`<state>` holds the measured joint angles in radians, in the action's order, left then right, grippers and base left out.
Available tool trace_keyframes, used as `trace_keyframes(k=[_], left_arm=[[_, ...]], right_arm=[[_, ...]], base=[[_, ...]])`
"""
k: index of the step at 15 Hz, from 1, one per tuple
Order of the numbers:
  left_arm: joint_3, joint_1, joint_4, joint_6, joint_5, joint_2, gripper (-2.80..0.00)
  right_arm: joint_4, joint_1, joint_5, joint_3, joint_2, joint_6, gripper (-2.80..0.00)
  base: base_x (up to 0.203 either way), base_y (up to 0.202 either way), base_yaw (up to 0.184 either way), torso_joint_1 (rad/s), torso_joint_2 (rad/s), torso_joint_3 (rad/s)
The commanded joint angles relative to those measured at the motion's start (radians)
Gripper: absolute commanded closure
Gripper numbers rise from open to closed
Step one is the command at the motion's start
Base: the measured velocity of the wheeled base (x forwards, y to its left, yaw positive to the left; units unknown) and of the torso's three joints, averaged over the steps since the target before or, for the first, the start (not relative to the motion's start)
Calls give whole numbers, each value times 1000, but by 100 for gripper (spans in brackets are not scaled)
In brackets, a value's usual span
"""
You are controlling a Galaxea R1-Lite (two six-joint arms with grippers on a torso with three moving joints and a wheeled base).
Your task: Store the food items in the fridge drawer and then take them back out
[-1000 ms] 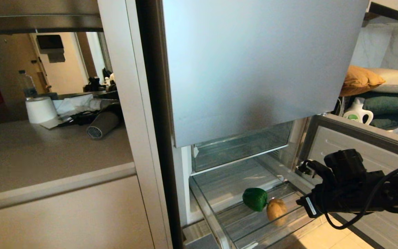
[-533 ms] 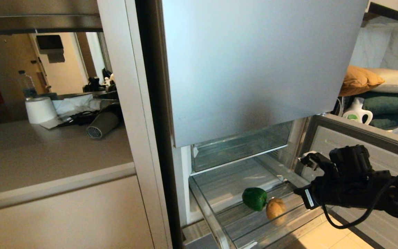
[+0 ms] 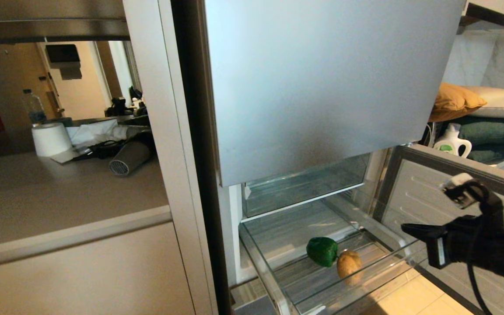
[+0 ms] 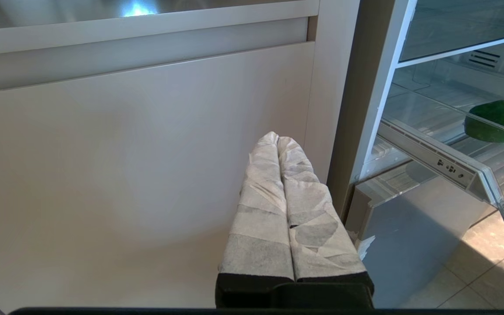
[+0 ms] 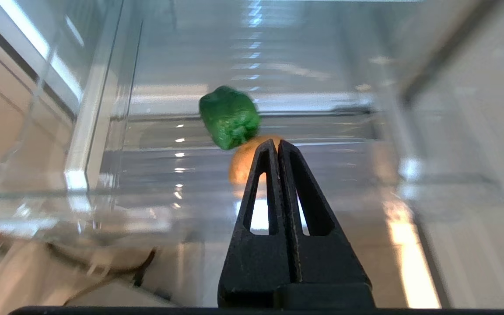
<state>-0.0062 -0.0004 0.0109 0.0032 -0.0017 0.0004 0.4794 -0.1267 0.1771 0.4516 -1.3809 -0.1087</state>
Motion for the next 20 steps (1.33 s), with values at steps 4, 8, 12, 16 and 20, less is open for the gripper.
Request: trace_keyframes(k=[4, 8, 12, 16, 20], left_arm=[[0, 0, 0, 0, 0, 0, 0], [0, 0, 0, 0, 0, 0, 0], [0, 0, 0, 0, 0, 0, 0], [0, -1, 0, 0, 0, 0, 0], [0, 0, 0, 0, 0, 0, 0]], right_arm=[[-99, 14, -193, -209, 582, 9, 0], [-438, 27, -379, -224, 864, 150, 0], [-543, 35, -448, -329, 1109, 250, 0], [-521, 68, -325, -382, 1125, 281, 0], [-517, 139, -120, -417, 1191, 197, 0]], base=[[0, 0, 0, 0, 0, 0], [0, 0, 0, 0, 0, 0], [0, 0, 0, 0, 0, 0], [0, 0, 0, 0, 0, 0], [0, 0, 0, 0, 0, 0]])
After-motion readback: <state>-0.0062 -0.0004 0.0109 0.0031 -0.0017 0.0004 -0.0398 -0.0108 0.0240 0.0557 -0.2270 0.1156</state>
